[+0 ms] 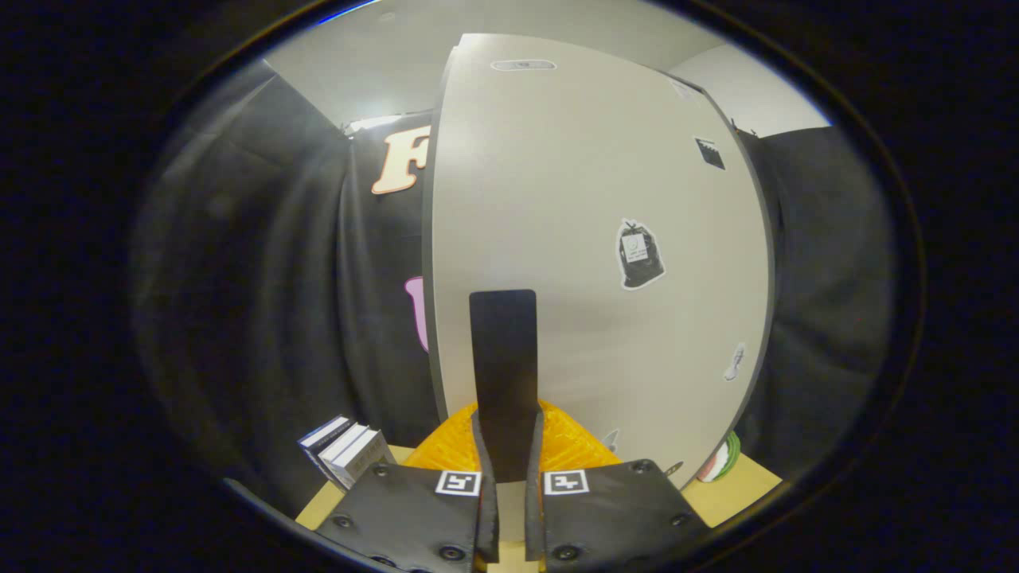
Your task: Open the shoe cabinet door, grab the shoes and put them into the shoe cabinet, then close the shoe cabinet door.
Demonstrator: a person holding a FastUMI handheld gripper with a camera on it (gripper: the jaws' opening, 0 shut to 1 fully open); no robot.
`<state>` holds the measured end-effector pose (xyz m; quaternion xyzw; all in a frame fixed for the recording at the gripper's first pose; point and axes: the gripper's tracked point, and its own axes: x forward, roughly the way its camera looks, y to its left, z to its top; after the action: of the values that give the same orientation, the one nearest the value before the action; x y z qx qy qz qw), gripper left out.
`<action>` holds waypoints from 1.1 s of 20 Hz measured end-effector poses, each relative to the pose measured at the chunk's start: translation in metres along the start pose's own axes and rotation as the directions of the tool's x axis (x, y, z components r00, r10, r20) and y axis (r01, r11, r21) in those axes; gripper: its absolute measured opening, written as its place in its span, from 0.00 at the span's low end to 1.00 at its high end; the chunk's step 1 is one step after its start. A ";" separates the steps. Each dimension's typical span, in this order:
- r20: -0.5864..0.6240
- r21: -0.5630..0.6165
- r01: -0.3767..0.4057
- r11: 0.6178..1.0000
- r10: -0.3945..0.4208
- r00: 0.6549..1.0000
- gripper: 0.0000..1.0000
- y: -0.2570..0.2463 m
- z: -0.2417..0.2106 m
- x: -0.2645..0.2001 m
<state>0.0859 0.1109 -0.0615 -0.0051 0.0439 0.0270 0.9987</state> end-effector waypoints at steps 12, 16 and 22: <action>-0.033 0.033 -0.114 0.993 0.115 0.993 0.14 -0.065 -0.002 -0.107; -0.031 0.032 -0.138 0.990 0.139 0.990 0.14 -0.099 -0.002 -0.137; -0.030 0.016 -0.121 0.993 0.121 0.992 0.13 -0.151 0.000 -0.171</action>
<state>-0.0765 -0.0492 -0.0456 0.0045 0.0599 0.0871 0.9944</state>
